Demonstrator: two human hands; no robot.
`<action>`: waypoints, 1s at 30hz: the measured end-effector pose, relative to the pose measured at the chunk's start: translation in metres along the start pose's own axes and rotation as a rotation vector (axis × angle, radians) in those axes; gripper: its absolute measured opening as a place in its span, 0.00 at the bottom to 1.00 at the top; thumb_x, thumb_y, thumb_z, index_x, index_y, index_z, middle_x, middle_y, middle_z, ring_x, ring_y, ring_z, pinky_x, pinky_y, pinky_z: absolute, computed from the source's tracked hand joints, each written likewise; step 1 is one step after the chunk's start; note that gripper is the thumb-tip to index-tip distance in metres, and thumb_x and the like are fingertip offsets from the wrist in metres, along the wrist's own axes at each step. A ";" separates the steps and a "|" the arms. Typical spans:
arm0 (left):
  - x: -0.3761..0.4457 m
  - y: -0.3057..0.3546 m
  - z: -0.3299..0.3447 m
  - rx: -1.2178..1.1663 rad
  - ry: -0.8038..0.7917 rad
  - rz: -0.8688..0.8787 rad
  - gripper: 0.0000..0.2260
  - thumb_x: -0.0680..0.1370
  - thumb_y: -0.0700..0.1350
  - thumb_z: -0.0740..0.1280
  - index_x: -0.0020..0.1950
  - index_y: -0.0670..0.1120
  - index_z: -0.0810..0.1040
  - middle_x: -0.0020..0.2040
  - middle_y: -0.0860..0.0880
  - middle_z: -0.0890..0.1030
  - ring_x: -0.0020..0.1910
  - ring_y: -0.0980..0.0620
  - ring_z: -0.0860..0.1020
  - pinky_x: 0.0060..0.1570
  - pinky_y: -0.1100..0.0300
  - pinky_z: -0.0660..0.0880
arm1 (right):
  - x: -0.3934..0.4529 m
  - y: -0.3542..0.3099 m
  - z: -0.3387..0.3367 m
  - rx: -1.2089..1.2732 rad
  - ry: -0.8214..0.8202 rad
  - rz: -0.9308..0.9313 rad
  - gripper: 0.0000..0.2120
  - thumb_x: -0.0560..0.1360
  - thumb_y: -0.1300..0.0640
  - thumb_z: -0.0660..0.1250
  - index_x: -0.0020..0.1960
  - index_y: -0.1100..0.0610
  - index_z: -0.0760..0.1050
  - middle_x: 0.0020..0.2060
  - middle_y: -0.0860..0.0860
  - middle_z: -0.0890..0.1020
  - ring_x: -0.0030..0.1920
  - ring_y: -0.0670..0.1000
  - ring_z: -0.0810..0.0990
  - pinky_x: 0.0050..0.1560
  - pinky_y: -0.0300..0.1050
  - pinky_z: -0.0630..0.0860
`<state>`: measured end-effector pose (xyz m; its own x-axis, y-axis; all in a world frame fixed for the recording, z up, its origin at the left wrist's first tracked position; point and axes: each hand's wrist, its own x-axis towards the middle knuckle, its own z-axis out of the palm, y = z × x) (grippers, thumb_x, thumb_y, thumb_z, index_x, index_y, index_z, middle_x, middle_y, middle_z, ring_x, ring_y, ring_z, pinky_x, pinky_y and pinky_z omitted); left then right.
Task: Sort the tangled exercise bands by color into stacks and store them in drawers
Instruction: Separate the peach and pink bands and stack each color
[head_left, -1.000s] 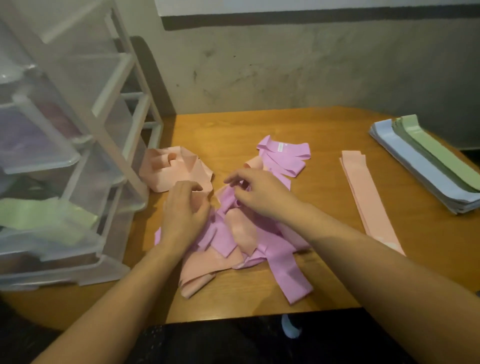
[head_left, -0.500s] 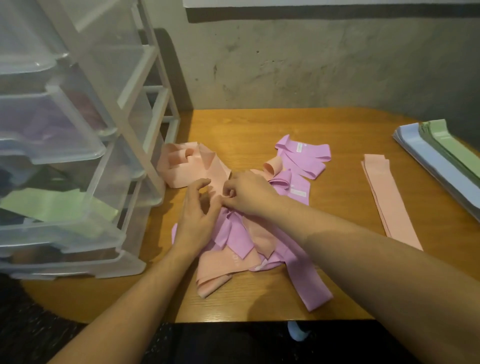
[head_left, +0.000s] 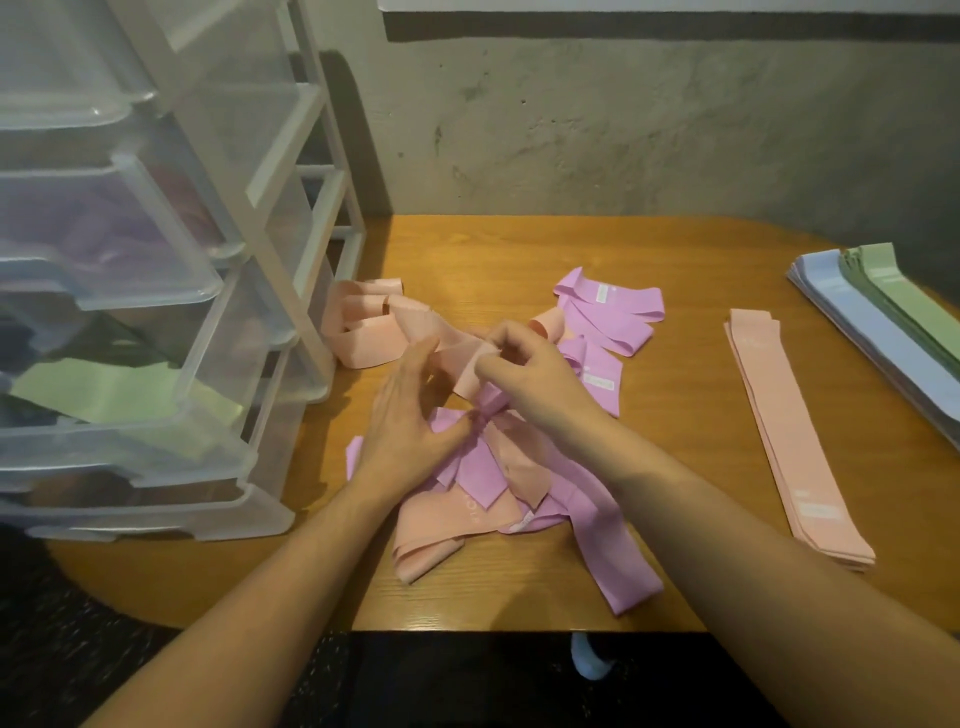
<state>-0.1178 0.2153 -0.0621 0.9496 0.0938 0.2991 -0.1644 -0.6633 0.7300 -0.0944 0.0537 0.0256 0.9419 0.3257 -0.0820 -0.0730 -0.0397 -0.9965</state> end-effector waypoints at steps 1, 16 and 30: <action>0.000 -0.002 0.001 0.025 0.002 0.003 0.41 0.71 0.55 0.76 0.79 0.56 0.59 0.73 0.59 0.67 0.70 0.60 0.67 0.70 0.48 0.68 | -0.004 0.000 -0.002 0.060 -0.017 0.015 0.08 0.74 0.66 0.63 0.39 0.56 0.69 0.34 0.56 0.78 0.35 0.57 0.74 0.33 0.49 0.73; -0.002 -0.012 0.004 0.050 -0.125 0.170 0.13 0.76 0.54 0.71 0.58 0.52 0.82 0.73 0.55 0.71 0.71 0.57 0.69 0.66 0.46 0.69 | -0.027 0.006 -0.052 0.312 0.189 0.187 0.09 0.80 0.62 0.62 0.45 0.51 0.68 0.32 0.50 0.74 0.30 0.45 0.70 0.30 0.39 0.67; 0.001 -0.001 -0.004 0.248 -0.254 0.363 0.13 0.75 0.57 0.64 0.53 0.52 0.79 0.73 0.54 0.72 0.79 0.53 0.60 0.76 0.46 0.56 | -0.036 0.021 -0.087 -0.337 0.209 0.142 0.18 0.75 0.53 0.71 0.57 0.50 0.63 0.45 0.50 0.76 0.44 0.49 0.75 0.44 0.48 0.72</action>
<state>-0.1172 0.2187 -0.0602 0.8832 -0.3380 0.3252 -0.4563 -0.7793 0.4296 -0.1011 -0.0404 0.0089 0.9789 0.0978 -0.1793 -0.1283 -0.3888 -0.9124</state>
